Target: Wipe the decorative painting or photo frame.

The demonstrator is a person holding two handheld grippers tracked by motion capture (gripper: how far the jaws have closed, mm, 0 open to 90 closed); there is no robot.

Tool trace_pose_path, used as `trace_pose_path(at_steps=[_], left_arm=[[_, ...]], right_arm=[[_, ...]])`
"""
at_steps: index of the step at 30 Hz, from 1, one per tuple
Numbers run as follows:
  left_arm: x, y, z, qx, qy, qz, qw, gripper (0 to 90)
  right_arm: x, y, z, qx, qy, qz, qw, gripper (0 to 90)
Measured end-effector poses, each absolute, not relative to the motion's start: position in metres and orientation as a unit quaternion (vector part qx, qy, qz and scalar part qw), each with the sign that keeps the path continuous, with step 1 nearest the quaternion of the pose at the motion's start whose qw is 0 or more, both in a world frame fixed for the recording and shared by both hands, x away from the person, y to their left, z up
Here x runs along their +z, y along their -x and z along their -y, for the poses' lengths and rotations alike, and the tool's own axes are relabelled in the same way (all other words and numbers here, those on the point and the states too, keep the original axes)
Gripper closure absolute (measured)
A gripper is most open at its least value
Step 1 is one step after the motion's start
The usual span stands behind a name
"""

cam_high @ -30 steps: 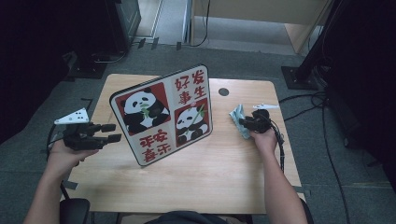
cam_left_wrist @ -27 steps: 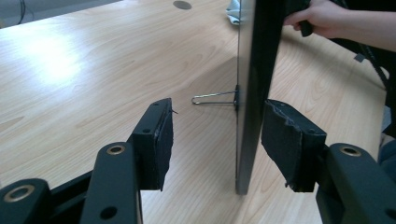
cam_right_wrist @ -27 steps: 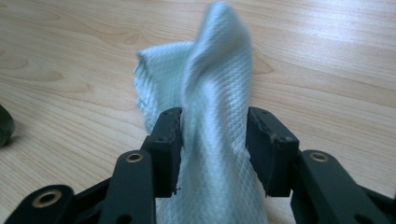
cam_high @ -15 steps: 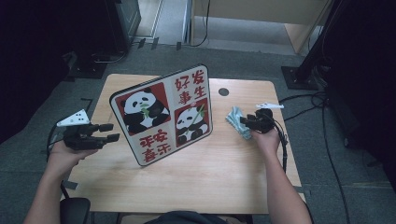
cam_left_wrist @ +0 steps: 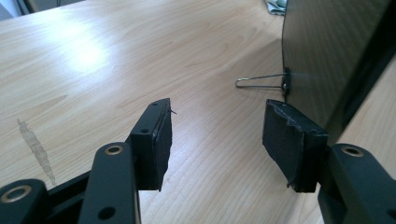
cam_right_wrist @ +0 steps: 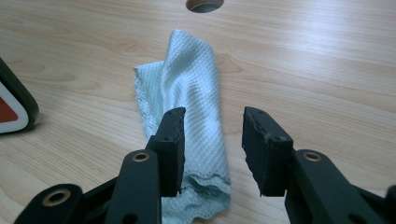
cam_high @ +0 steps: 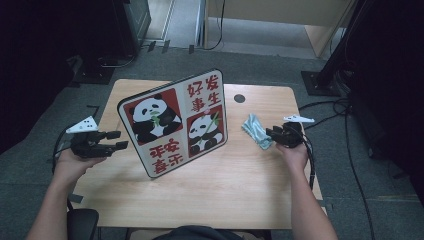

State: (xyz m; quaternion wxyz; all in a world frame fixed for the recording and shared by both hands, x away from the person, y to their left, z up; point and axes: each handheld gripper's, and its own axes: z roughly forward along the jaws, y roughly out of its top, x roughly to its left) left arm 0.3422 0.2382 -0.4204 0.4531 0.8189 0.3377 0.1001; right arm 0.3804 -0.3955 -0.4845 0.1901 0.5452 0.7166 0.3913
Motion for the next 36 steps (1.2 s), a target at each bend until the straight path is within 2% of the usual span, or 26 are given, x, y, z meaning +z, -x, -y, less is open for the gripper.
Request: trace_pose_path(at_steps=[10,18,20,28,32,36], left_arm=[[-0.435,-0.359,-0.242,0.103,-0.819,-0.359,0.436,42.3],[-0.446,-0.371,-0.243,0.105,-0.817,-0.372,0.428,42.5],[-0.448,-0.373,-0.243,0.103,-0.819,-0.375,0.423,42.5],[-0.456,-0.378,-0.244,0.101,-0.822,-0.388,0.405,42.1],[-0.457,-0.379,-0.244,0.092,-0.822,-0.394,0.401,41.5],[-0.458,-0.379,-0.243,0.092,-0.823,-0.393,0.399,41.5]], right_arm=[[-0.489,-0.365,0.406,0.386,-0.557,-0.705,0.211,59.8],[-0.488,-0.346,0.399,0.392,-0.548,-0.711,0.203,59.5],[-0.489,-0.340,0.396,0.393,-0.537,-0.716,0.209,56.2],[-0.489,-0.320,0.384,0.404,-0.514,-0.726,0.212,53.4],[-0.489,-0.317,0.379,0.403,-0.522,-0.726,0.194,45.3],[-0.490,-0.315,0.377,0.404,-0.537,-0.719,0.176,44.9]])
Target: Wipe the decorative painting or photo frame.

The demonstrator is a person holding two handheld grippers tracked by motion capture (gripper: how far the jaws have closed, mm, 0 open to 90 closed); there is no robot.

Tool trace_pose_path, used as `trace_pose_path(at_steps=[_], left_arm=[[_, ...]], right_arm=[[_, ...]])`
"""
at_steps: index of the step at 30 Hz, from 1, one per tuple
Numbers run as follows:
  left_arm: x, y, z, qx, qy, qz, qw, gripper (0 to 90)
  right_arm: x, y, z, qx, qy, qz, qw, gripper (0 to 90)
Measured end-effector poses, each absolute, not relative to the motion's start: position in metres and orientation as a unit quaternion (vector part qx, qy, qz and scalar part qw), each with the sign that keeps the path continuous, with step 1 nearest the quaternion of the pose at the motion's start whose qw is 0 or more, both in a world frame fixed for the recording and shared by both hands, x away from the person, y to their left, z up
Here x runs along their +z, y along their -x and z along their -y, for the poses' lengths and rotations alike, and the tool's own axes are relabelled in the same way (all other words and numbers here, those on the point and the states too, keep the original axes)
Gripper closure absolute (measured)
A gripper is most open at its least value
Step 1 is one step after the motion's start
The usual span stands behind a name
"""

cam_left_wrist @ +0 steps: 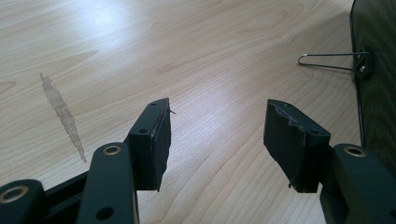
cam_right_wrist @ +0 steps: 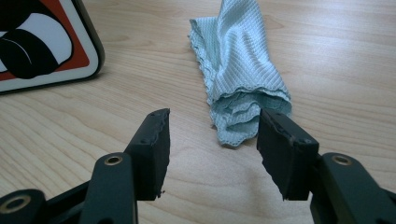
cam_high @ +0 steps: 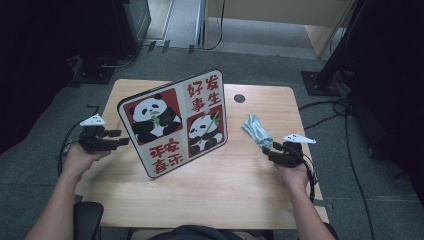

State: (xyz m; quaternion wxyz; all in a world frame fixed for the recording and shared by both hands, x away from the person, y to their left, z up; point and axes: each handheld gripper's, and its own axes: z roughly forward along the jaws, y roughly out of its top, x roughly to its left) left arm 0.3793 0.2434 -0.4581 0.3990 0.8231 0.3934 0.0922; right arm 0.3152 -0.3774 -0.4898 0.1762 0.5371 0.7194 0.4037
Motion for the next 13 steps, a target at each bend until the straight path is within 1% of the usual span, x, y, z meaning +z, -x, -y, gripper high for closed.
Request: trace_pose_path(at_steps=[6,9,13], left_arm=[[-0.4593,-0.3803,-0.2434,0.093,-0.824,-0.395,0.396,38.9],[-0.4595,-0.3813,-0.2430,0.079,-0.818,-0.407,0.398,38.3],[-0.4598,-0.3813,-0.2435,0.080,-0.818,-0.409,0.396,37.8]], right_arm=[[-0.4871,-0.3138,0.3770,0.400,-0.537,-0.722,0.177,44.0],[-0.4869,-0.3150,0.3765,0.402,-0.538,-0.719,0.176,43.4],[-0.4869,-0.3158,0.3760,0.397,-0.536,-0.724,0.177,42.9]])
